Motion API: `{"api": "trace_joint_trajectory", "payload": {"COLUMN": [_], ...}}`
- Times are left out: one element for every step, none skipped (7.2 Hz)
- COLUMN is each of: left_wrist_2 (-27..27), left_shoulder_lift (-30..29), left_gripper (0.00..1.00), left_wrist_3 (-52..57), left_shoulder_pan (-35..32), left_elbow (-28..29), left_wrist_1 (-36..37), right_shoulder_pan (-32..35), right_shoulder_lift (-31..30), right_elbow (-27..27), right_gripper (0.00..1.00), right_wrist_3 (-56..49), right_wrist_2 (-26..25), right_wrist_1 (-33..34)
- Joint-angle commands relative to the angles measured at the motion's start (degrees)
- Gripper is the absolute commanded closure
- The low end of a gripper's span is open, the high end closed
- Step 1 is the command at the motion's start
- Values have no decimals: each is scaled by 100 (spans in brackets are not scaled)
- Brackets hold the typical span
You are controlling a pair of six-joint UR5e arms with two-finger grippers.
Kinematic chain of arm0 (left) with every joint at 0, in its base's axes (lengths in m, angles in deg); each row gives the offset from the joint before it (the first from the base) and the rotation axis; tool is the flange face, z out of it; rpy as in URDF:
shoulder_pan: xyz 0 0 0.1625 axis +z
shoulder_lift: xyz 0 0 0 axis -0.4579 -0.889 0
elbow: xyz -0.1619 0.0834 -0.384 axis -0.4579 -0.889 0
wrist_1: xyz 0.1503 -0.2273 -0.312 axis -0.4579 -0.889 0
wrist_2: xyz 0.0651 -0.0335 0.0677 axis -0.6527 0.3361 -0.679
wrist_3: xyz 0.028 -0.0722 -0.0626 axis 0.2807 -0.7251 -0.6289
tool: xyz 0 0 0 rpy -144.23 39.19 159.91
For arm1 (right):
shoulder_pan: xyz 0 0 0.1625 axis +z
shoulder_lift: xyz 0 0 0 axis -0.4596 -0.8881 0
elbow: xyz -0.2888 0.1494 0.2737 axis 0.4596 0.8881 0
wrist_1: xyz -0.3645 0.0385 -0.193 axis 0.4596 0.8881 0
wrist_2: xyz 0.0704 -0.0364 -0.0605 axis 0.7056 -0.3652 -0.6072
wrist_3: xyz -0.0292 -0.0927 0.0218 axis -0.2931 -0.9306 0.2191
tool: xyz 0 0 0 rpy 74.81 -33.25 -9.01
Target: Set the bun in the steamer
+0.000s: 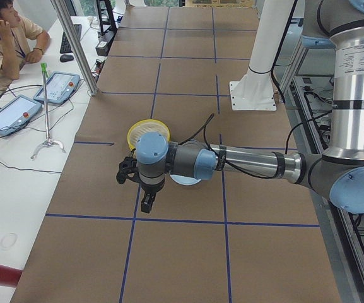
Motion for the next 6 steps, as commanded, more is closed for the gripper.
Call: {"api": "trace_joint_trajectory", "payload": {"left_wrist_2": [-8, -8, -8, -278, -611, -536], "left_shoulder_lift": [37, 37, -50, -321, -524, -421], "left_gripper": [0, 0, 0, 0, 0, 0], "left_wrist_3": [-4, -4, -13, -213, -302, -285], "left_shoulder_pan": [-14, -14, 38, 413, 608, 610], "left_elbow": [-52, -35, 78, 79, 114, -16], "left_wrist_1": [-1, 8, 34, 321, 542, 457], "right_shoulder_pan": [0, 0, 0, 0, 0, 0], "right_shoulder_lift": [0, 0, 0, 0, 0, 0], "right_elbow": [0, 0, 0, 0, 0, 0], "right_gripper": [0, 0, 0, 0, 0, 0], "right_wrist_3": [0, 0, 0, 0, 0, 0], "right_wrist_2": [0, 0, 0, 0, 0, 0], "right_wrist_1": [0, 0, 0, 0, 0, 0]}}
